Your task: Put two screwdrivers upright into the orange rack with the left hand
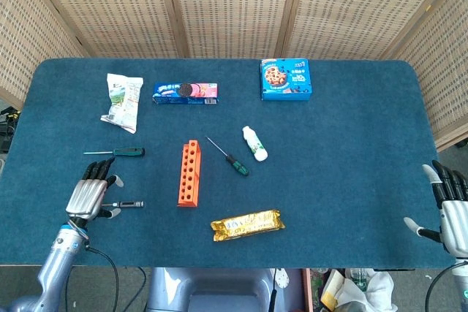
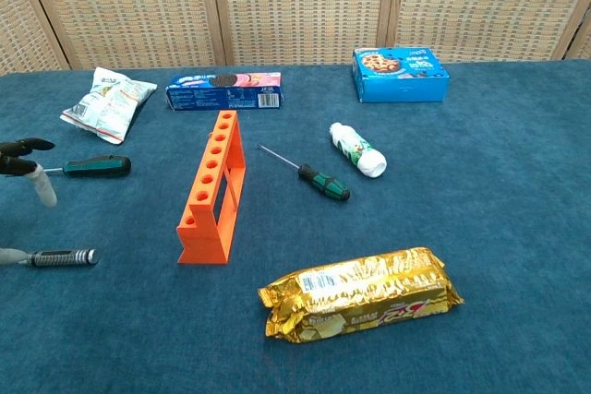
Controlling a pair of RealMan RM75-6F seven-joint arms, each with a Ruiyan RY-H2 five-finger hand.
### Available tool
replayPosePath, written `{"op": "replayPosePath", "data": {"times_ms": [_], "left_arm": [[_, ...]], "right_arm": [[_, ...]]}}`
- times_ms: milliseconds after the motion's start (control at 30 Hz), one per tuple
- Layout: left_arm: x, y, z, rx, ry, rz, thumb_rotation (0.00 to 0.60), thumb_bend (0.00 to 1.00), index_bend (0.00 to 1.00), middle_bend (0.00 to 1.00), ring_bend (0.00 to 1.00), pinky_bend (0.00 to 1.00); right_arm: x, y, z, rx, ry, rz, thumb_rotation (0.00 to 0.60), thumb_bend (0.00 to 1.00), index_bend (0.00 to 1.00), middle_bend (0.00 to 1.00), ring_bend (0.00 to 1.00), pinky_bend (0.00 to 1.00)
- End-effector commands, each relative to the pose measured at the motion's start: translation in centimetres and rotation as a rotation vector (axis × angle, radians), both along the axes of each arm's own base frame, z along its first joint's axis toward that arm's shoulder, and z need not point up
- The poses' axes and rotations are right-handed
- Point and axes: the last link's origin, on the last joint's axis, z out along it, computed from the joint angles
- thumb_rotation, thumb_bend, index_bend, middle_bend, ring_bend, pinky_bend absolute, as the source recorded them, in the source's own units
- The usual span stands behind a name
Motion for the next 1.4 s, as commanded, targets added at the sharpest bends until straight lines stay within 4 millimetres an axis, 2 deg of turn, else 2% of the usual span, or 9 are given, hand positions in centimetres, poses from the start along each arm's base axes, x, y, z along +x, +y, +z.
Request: {"op": "replayPosePath", "data": {"times_ms": [33, 300, 767, 1000, 1400], "left_arm": [[0.5, -0.2, -0.9, -0.025, 0.001, 0.002, 0.600, 0.13, 0.44, 0.00, 0.00, 0.00], [0.6, -0.1, -1.5, -0.046, 0.018, 0.020, 0.600, 0.22, 0.47, 0.00, 0.00, 0.00], [1.0, 0.3, -3.6, -0.084, 0.021, 0.019, 0.600, 0.25, 0.49, 0.00, 0.00, 0.00], [1.1, 0.5, -3.7, -0.079, 0.025, 0.017, 0.600, 0.29, 0.51, 0.00, 0.00, 0.00], [1.0, 0.4, -4.0, -0.091, 0.041, 0.031, 0.600, 0.30, 0.52, 0.00, 0.00, 0.00]], "right_arm": [[-0.1, -0.1, 0.1, 0.002, -0.004, -0.003, 0.600, 0.00, 0.00, 0.00, 0.00, 0.00], [-0.1, -0.1, 0.1, 0.008, -0.012, -0.006, 0.600, 0.00, 0.00, 0.00, 0.00, 0.00], [-0.3, -0.2, -0.1, 0.019, -0.017, -0.013, 0.600, 0.00, 0.00, 0.00, 0.00, 0.00], [-0.3, -0.3, -0.2, 0.020, -0.017, -0.016, 0.600, 0.00, 0.00, 0.00, 0.00, 0.00], [-0.3, -0.3, -0.3, 0.025, -0.012, -0.018, 0.600, 0.00, 0.00, 0.00, 0.00, 0.00]]}}
